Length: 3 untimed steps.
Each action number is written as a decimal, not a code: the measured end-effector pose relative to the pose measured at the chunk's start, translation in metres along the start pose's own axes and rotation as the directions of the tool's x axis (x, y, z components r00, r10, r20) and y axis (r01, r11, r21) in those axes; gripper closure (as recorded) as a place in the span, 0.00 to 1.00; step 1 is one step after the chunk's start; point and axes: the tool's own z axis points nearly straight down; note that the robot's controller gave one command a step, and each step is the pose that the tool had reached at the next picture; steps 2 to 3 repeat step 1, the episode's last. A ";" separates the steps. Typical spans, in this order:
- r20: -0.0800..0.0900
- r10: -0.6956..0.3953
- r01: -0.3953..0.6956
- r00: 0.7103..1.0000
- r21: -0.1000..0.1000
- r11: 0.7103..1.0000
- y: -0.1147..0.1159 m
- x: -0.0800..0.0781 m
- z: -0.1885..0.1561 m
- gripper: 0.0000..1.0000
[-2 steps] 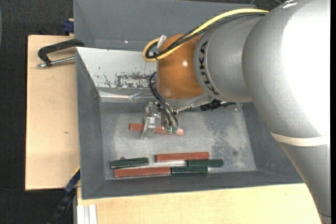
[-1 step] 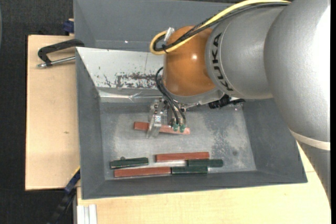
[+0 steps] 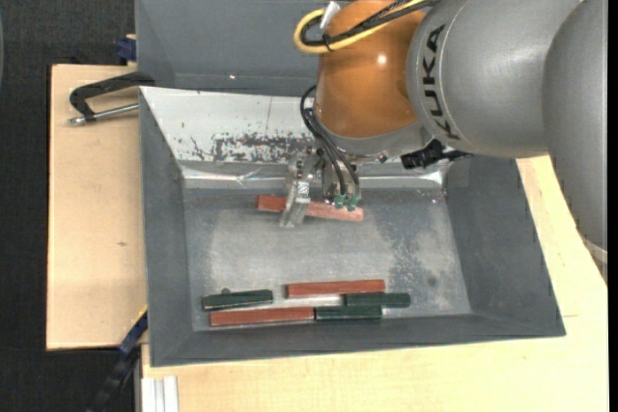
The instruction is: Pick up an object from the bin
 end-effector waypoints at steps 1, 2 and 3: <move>0.002 -0.008 0.008 1.000 0.000 1.000 0.009 -0.001 -0.061 1.00; 0.002 -0.008 0.008 1.000 0.000 1.000 0.009 -0.001 -0.061 1.00; 0.002 -0.008 0.008 1.000 0.000 1.000 0.009 -0.001 -0.061 1.00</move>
Offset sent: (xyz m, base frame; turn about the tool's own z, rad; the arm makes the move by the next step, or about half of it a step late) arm -0.0109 0.0067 0.1392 -0.0290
